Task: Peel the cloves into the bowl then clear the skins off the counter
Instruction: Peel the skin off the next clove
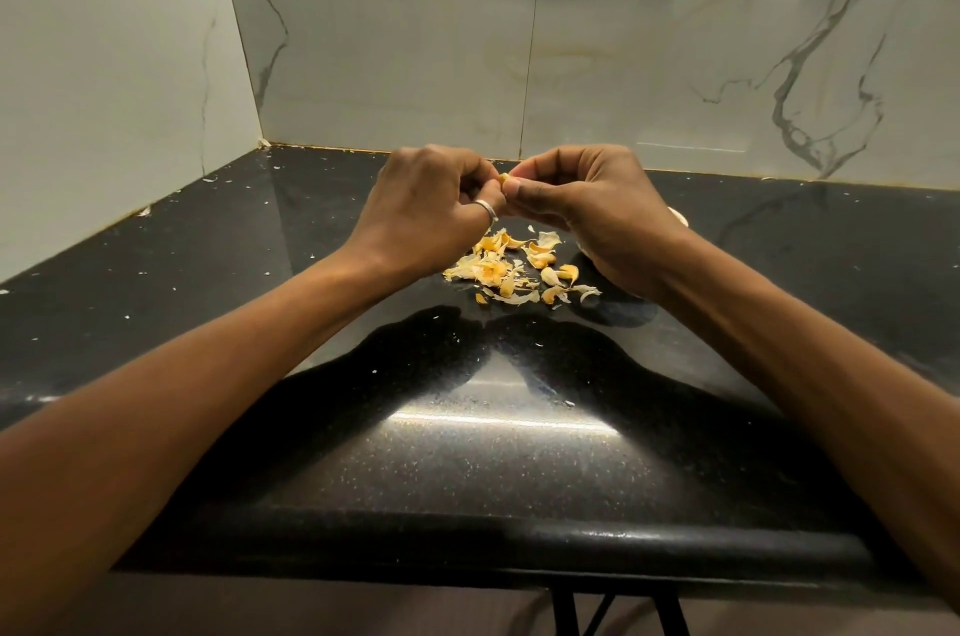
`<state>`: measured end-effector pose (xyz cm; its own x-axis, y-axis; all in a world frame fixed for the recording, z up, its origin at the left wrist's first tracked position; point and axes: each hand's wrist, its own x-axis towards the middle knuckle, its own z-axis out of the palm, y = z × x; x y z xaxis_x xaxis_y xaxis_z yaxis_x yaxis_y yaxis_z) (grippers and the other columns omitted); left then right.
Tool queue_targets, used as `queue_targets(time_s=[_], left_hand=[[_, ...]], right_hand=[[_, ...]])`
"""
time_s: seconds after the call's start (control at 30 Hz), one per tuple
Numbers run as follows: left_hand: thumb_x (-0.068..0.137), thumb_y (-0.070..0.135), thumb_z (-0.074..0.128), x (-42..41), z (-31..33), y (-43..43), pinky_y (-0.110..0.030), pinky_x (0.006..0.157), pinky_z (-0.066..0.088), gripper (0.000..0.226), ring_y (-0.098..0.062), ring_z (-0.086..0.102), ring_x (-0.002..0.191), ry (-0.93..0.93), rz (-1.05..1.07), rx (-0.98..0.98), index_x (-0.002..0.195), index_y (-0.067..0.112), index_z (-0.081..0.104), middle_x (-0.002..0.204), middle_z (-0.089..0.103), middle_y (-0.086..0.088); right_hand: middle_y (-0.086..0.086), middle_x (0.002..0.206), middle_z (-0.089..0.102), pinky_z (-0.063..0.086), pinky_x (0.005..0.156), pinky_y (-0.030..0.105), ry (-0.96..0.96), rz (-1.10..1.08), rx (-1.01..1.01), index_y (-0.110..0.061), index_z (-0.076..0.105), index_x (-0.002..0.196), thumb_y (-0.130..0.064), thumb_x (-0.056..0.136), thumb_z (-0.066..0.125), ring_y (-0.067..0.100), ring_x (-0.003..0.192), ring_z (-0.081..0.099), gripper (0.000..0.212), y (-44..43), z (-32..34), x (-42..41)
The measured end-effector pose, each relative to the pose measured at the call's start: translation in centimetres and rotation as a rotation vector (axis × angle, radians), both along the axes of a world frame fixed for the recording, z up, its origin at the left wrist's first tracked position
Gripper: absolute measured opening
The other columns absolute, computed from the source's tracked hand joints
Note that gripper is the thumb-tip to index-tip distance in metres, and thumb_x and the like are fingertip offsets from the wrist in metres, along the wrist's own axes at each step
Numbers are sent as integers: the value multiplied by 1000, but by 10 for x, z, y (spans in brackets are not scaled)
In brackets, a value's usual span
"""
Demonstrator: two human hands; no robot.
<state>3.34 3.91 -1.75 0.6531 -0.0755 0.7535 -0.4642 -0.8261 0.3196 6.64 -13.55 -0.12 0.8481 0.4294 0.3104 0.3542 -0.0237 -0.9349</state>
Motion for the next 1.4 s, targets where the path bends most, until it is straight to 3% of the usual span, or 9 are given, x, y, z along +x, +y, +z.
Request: queue_targets(time_s=[0.2, 0.37, 0.47, 0.67, 0.83, 1.1, 1.4], left_hand=[[94, 21, 68, -3, 5, -1, -12, 54, 47, 13, -3, 59, 58, 23, -25, -73, 94, 11, 77, 72, 69, 2], [93, 19, 68, -4, 7, 1, -22, 60, 57, 12, 2, 60, 58, 37, -39, -141, 97, 11, 76, 71, 63, 14], [92, 19, 70, -4, 7, 2, -26, 61, 58, 12, 0, 63, 61, 18, -49, -150, 98, 10, 76, 73, 66, 11], [89, 24, 73, -6, 5, 0, -27, 65, 57, 16, -10, 68, 67, -67, -86, 3, 97, 11, 78, 80, 74, 0], [91, 38, 59, -8, 6, 3, -37, 63, 58, 35, -14, 66, 67, -147, -53, 159, 95, 9, 77, 82, 74, -3], [93, 28, 59, -12, 7, 1, -29, 55, 50, 28, -22, 62, 58, -219, 23, 307, 88, 6, 77, 75, 72, -6], [95, 28, 54, -8, 4, 2, -37, 53, 53, 32, -23, 59, 56, -236, 20, 332, 86, 6, 75, 71, 69, -7]], right_hand=[[20, 101, 71, 60, 86, 29, 170, 65, 159, 5, 66, 110, 9, 91, 61, 25, 92, 73, 20, -2, 6, 2], [18, 93, 71, 60, 81, 24, 242, 83, 225, 8, 66, 110, 8, 90, 61, 23, 86, 73, 20, -5, 9, 2], [18, 94, 71, 61, 83, 27, 263, 74, 220, 8, 66, 104, 6, 90, 62, 25, 88, 73, 15, -6, 10, 1], [16, 86, 73, 61, 73, 23, 281, 68, 214, 6, 66, 97, 6, 90, 62, 21, 78, 74, 8, -6, 12, -2], [13, 83, 74, 60, 65, 22, 270, 53, 173, 2, 66, 97, -1, 91, 66, 18, 73, 73, 7, -5, 11, -5], [12, 84, 74, 58, 65, 21, 282, 69, 193, 3, 66, 97, -3, 89, 68, 17, 75, 73, 10, -4, 10, -3], [13, 84, 72, 57, 66, 18, 299, 71, 218, 8, 66, 99, 0, 89, 67, 16, 74, 73, 13, -2, 7, 0]])
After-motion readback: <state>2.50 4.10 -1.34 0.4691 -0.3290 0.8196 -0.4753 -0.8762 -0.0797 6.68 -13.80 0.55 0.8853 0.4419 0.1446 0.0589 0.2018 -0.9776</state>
